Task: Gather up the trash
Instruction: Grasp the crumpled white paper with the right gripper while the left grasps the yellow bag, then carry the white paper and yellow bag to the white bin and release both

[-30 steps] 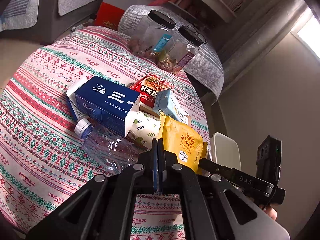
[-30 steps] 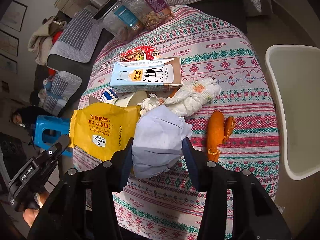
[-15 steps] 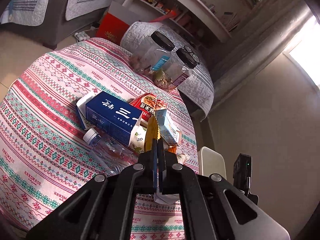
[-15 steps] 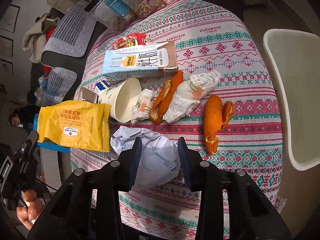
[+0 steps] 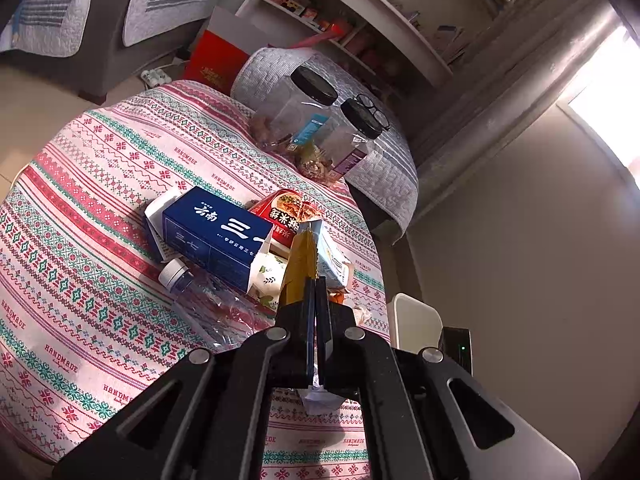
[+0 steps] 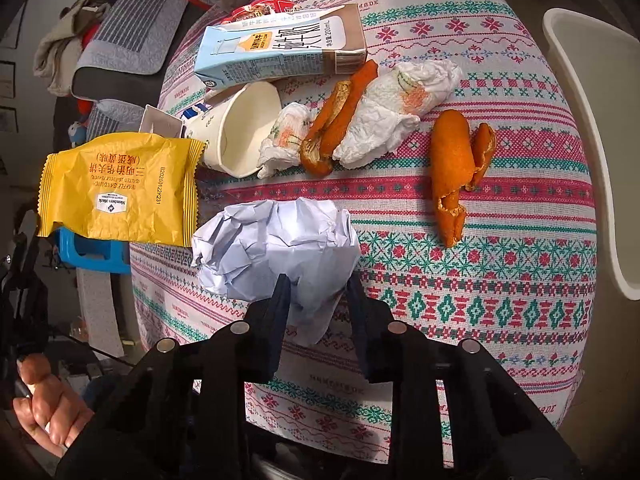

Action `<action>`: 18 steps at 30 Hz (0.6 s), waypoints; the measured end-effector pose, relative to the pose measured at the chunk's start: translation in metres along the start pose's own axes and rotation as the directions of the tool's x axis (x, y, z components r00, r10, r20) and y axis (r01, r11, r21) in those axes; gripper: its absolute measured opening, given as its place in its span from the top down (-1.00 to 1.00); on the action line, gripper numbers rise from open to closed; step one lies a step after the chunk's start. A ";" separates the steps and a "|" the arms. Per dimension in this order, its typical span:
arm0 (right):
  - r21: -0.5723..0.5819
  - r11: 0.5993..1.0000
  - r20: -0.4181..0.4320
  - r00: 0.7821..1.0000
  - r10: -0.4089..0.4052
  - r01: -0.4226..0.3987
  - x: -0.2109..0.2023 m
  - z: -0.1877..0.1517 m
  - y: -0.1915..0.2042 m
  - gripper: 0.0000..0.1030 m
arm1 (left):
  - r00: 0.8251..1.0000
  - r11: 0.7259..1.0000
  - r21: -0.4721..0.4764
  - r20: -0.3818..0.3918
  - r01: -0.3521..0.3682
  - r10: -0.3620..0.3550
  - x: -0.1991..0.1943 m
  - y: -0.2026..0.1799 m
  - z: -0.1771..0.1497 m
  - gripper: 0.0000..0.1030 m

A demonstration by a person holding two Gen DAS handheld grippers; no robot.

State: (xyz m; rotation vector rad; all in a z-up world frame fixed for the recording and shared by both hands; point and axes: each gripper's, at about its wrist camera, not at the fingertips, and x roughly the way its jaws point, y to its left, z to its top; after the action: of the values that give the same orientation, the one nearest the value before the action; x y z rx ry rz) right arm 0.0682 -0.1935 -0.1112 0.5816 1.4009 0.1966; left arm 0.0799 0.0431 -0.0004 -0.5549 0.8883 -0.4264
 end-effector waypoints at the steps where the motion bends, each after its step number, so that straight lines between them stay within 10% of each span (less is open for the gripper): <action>1: 0.002 1.000 0.014 1.000 0.004 -0.004 -0.002 -0.001 0.000 0.50 | 1.000 1.000 0.003 -0.003 0.005 -0.005 0.000 -0.001 0.000 1.00; 18: 0.063 0.991 0.288 0.953 0.093 -0.116 -0.091 0.005 -0.038 0.53 | 0.983 0.983 0.043 0.050 0.176 -0.178 -0.007 -0.030 -0.003 1.00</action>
State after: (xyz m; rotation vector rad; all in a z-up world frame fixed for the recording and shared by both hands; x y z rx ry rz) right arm 0.0484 -0.2696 -0.0504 0.7213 1.1027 0.1360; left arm 0.0702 0.0228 0.0210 -0.6096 0.7810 -0.5862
